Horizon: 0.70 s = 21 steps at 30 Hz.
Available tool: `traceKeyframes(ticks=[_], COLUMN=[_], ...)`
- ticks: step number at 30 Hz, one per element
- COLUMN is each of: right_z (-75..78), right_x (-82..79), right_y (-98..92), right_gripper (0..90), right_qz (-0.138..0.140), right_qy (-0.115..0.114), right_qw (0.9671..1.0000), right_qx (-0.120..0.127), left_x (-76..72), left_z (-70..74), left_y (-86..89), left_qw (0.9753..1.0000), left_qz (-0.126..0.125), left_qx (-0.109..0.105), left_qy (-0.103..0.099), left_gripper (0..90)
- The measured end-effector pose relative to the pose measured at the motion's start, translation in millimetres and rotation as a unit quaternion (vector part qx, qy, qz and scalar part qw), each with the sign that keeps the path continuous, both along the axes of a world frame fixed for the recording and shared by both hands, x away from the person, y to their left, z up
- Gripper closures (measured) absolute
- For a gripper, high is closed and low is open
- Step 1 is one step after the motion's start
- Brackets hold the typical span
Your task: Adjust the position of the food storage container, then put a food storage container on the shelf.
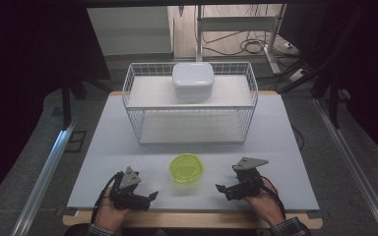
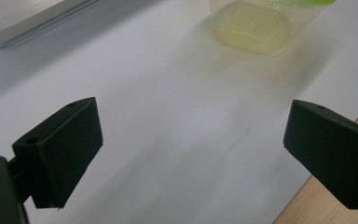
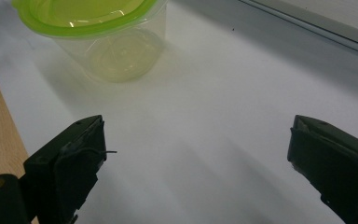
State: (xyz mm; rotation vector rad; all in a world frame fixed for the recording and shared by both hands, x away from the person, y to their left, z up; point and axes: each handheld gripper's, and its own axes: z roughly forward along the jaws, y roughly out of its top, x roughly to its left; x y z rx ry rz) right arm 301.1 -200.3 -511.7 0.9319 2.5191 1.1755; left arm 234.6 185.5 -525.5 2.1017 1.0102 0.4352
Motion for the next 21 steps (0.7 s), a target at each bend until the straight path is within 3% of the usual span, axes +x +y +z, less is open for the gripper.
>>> traceKeyframes(ticks=[10,17,21], right_z=[0.4,0.7,7.4], right_x=[2.2,2.6,5.2], right_y=[0.8,9.9,17.0], right_gripper=[3.9,4.4,2.0], right_qz=[-0.007,0.005,-0.008], right_qy=[-0.015,0.010,0.014], right_qw=[0.9999,0.9999,0.9997], right_qx=[-0.004,0.001,0.020], left_x=[-0.1,-1.0,-1.3], left_z=[-2.1,-2.7,-2.8], left_y=[4.9,4.3,3.8], left_qw=[0.9998,0.9999,0.9999], left_qz=[-0.001,-0.003,-0.005], left_qx=[-0.016,-0.010,-0.012], left_qy=[-0.008,-0.008,-0.005], left_gripper=[2.3,2.4,2.5])
